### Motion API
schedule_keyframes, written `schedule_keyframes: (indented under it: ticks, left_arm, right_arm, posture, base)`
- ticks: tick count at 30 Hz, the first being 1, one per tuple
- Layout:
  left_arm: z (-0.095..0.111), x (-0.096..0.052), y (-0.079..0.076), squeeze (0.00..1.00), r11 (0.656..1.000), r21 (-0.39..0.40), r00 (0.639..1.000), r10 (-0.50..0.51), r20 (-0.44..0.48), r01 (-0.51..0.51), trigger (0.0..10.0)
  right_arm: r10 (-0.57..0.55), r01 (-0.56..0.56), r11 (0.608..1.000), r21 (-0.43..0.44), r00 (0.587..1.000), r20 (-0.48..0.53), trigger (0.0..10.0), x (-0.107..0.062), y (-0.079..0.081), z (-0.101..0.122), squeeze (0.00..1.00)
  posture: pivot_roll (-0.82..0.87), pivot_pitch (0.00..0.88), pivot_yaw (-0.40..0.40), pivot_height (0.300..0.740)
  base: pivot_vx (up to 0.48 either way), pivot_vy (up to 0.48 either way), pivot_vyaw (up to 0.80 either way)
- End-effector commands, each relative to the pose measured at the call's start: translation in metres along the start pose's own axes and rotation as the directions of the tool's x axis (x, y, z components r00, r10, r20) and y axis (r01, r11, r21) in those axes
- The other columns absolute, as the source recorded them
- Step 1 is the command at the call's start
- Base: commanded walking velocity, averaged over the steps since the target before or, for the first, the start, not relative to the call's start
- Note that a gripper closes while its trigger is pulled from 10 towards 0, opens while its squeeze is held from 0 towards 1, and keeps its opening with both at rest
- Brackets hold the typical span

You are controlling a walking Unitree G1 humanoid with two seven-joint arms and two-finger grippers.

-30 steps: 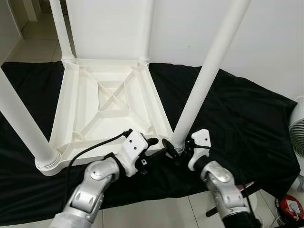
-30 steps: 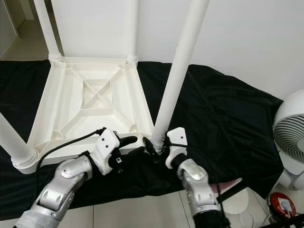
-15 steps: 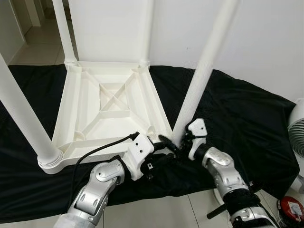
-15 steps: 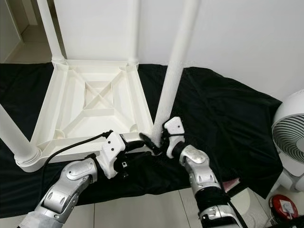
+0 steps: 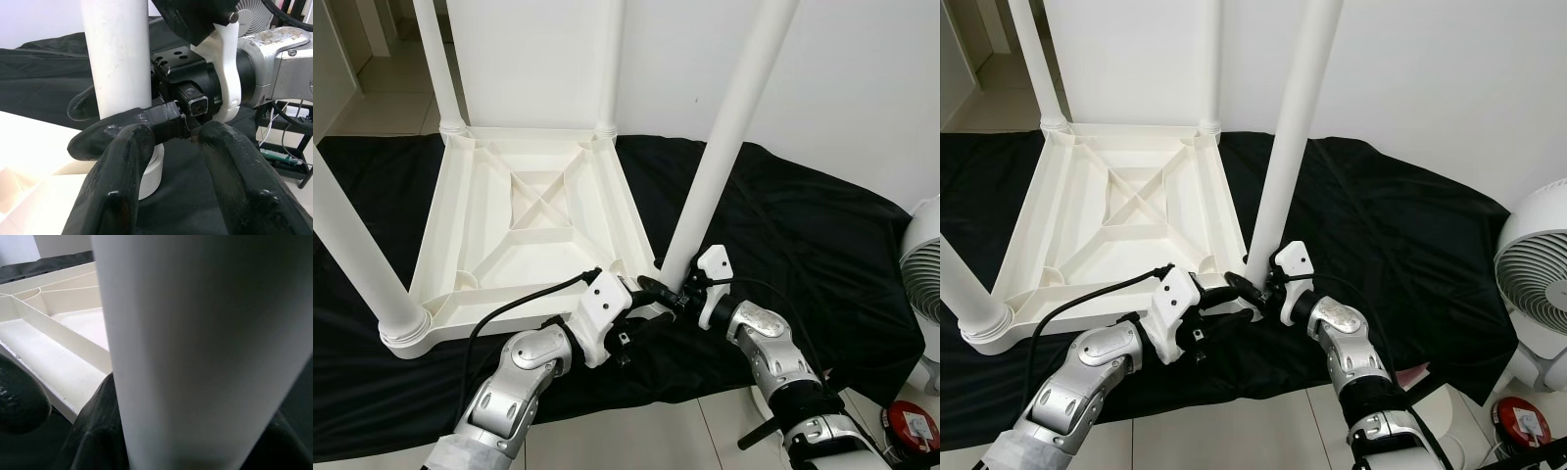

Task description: Building children table

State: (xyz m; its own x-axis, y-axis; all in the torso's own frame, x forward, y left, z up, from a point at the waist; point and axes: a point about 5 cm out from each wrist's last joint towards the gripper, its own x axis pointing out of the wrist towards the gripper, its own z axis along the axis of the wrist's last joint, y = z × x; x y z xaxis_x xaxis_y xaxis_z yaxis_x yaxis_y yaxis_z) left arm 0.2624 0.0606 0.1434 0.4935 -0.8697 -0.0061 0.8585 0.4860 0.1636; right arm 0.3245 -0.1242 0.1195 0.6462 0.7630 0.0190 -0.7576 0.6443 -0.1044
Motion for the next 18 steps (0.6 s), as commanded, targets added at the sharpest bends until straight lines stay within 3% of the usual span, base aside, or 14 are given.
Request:
schedule_keyframes:
  ticks: [1,3,7,13,18]
  left_arm:
    - [-0.001,0.002,0.0,0.0,1.0,-0.012,1.0,0.016,-0.003,-0.016,10.0]
    - [-0.001,0.003,0.0,0.0,1.0,-0.012,1.0,0.015,-0.004,-0.015,10.0]
    - [-0.002,0.003,0.002,0.0,0.998,-0.046,0.999,0.035,-0.014,-0.035,10.0]
    - [-0.002,0.002,0.003,0.0,0.997,-0.062,0.999,0.042,-0.018,-0.043,10.0]
    - [-0.003,0.0,0.009,0.0,0.993,-0.092,0.997,0.066,-0.028,-0.068,10.0]
  right_arm:
    - [0.004,-0.003,1.0,0.02,0.999,-0.044,0.0,-0.004,0.006,-0.011,0.0]
    - [-0.021,0.022,1.0,0.022,0.999,-0.037,0.0,-0.004,0.007,-0.011,0.0]
    - [-0.277,0.278,0.96,0.034,0.96,-0.034,0.0,-0.004,0.009,-0.013,0.0]
    - [-0.332,0.332,0.941,0.056,0.943,-0.024,0.0,-0.003,0.014,-0.013,0.0]
    - [-0.504,0.504,0.856,0.114,0.863,-0.028,0.0,0.001,0.034,-0.011,0.0]
  posture:
    - [0.07,0.019,-0.095,0.74]
    - [0.07,0.021,-0.096,0.74]
    - [0.07,0.035,-0.103,0.74]
    - [0.06,0.048,-0.106,0.74]
    - [0.05,0.052,-0.108,0.74]
  base:
    - [0.0,0.0,0.0]
    - [0.0,0.0,0.0]
    - [0.0,0.0,0.0]
    - [0.0,0.0,0.0]
    - [0.0,0.0,0.0]
